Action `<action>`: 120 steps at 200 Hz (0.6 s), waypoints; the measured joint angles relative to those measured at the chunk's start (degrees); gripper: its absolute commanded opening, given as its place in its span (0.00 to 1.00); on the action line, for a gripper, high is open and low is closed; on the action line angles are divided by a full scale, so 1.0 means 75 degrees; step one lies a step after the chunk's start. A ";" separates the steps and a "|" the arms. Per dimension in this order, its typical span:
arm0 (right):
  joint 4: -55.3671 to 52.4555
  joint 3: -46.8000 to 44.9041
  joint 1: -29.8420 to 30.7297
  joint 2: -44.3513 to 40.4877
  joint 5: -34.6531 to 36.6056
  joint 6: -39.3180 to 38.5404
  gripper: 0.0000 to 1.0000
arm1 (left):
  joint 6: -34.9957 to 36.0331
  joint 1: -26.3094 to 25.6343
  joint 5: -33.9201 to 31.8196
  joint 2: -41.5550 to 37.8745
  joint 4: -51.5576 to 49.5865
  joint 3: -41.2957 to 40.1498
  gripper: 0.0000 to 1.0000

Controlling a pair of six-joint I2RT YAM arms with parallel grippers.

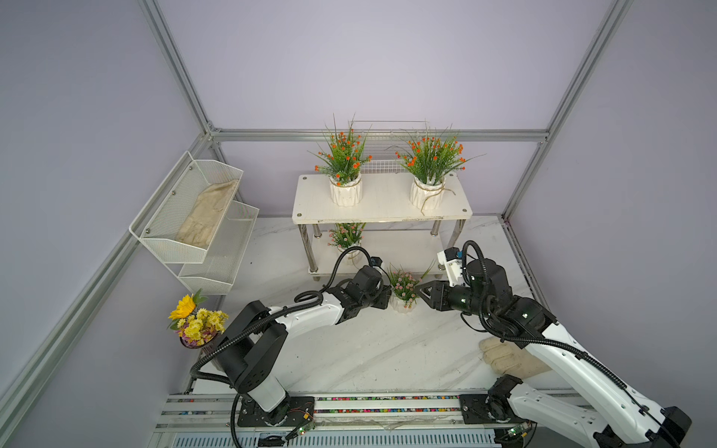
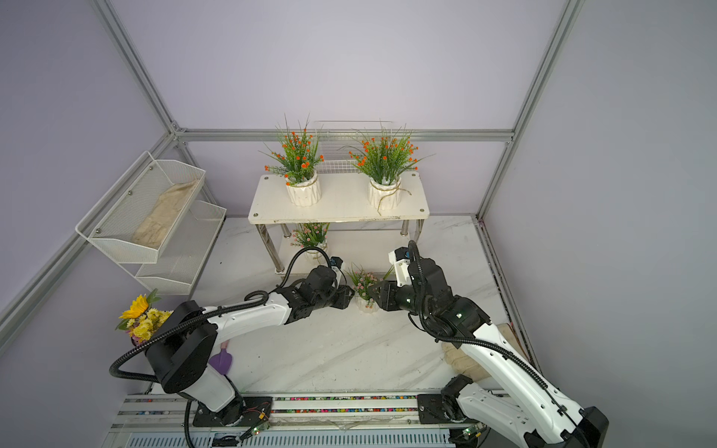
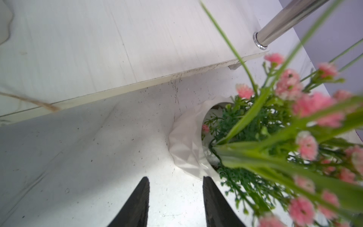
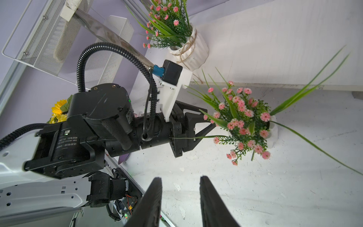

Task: Place the baby's breath potted plants on the rack by color
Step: Pick up the baby's breath potted plant from the center of the board.

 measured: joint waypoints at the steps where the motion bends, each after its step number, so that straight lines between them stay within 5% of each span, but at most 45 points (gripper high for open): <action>1: 0.0000 0.0000 -0.0003 -0.0003 0.0000 0.0000 0.36 | 0.0000 0.0000 0.0003 0.0006 0.0000 0.0006 0.44; 58: -0.0015 -0.0015 -0.0067 -0.0061 0.0000 -0.0012 0.36 | 0.0009 -0.0050 0.0137 0.0347 -0.0003 0.0382 0.43; 120: -0.0187 -0.0015 -0.0117 -0.0219 0.0003 -0.0020 0.36 | 0.0020 -0.0085 0.0166 0.0915 -0.0137 0.0953 0.32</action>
